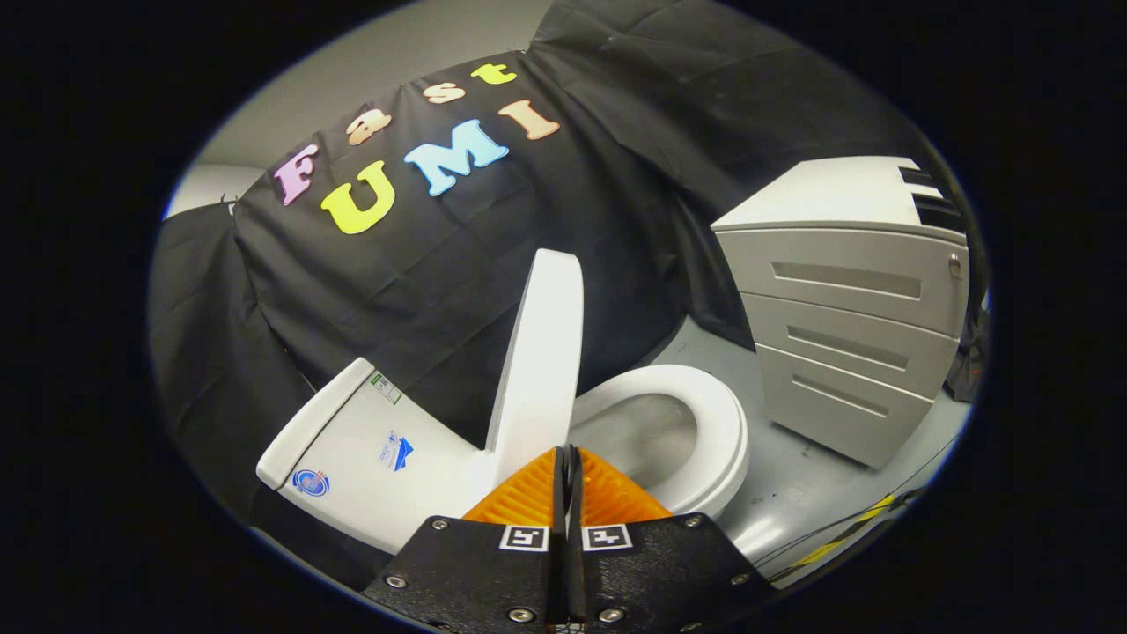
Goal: Open the toilet lid.
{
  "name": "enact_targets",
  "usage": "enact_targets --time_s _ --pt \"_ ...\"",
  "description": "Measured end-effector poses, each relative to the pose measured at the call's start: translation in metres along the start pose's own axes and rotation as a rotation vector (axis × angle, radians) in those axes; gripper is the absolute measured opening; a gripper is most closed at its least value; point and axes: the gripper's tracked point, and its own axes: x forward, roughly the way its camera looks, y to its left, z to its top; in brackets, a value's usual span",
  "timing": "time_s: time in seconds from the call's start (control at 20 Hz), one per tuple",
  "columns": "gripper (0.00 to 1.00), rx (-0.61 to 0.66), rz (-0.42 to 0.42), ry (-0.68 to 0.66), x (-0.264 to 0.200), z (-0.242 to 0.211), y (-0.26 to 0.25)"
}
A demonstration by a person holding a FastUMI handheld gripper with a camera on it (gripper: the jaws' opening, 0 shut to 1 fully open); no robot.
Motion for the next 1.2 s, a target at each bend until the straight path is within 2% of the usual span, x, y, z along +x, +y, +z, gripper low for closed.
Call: enact_targets --time_s 0.8,1.2 --pt "0.00 -0.201 -0.024 -0.019 -0.005 0.002 0.039" --pt "0.00 -0.245 -0.017 -0.028 -0.008 0.003 0.060"
